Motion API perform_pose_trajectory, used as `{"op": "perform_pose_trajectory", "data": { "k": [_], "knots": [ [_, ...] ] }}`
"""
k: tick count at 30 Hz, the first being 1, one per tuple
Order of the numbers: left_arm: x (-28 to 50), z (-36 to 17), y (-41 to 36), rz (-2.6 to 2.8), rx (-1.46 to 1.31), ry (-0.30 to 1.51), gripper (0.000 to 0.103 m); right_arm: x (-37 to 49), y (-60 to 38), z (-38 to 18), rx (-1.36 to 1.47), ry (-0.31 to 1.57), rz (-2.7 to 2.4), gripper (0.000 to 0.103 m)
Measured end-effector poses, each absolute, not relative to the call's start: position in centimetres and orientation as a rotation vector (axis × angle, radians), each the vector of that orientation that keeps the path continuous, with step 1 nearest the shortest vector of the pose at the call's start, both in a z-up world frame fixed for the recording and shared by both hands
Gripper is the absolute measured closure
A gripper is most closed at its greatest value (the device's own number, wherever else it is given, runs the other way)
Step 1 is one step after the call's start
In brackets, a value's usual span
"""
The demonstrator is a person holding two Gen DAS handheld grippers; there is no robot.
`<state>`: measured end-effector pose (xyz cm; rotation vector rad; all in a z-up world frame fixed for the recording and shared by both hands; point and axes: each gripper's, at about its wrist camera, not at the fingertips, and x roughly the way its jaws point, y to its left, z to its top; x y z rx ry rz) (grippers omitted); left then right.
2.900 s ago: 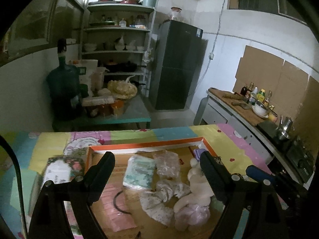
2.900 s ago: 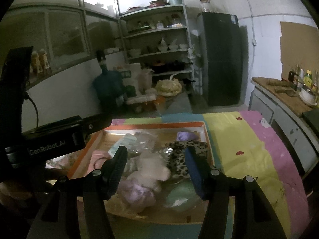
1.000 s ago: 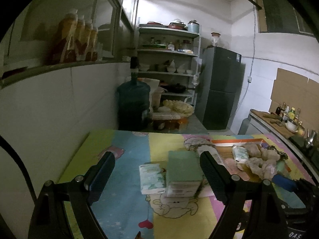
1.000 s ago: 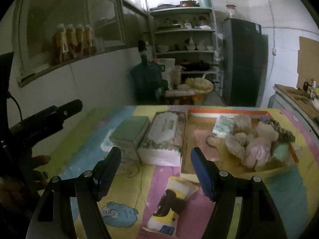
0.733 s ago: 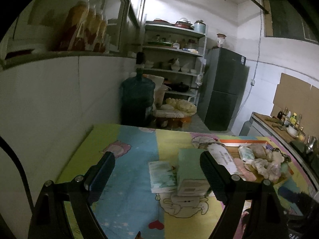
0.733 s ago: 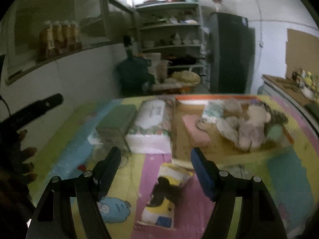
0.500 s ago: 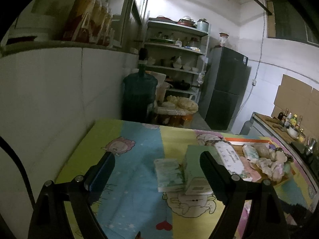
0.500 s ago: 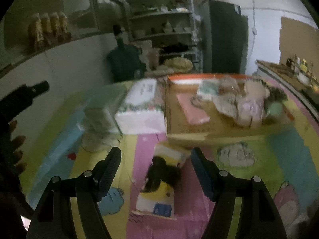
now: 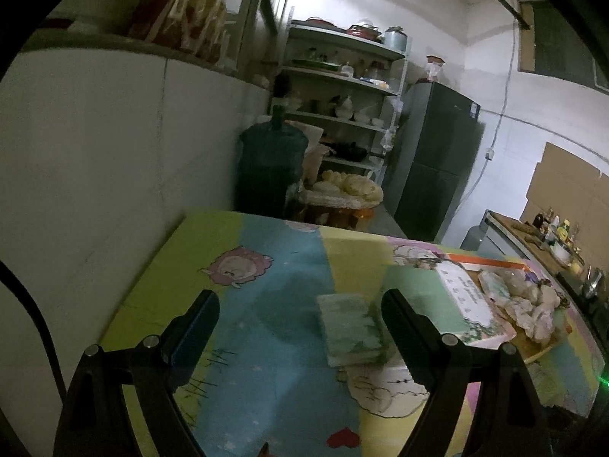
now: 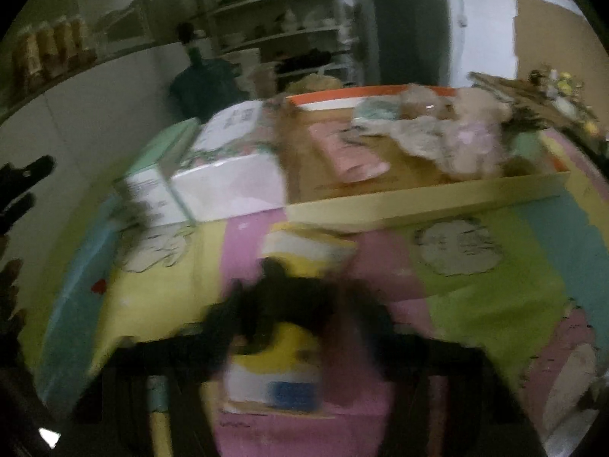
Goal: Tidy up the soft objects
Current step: 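Grasp the white-and-green plastic pack with left gripper while right grasps the yellow-and-white packet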
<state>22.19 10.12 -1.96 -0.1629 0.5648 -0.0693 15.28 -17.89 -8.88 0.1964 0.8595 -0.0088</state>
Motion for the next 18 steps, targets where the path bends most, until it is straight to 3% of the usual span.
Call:
{"op": "perform_pose_trajectory", "data": {
  "k": [18],
  "knots": [
    [29.2, -8.2, 9.0, -0.147, -0.272, 0.779, 0.016, 15.0, -15.6, -5.4, 0.176, 0.753, 0.101, 0.062]
  ]
}}
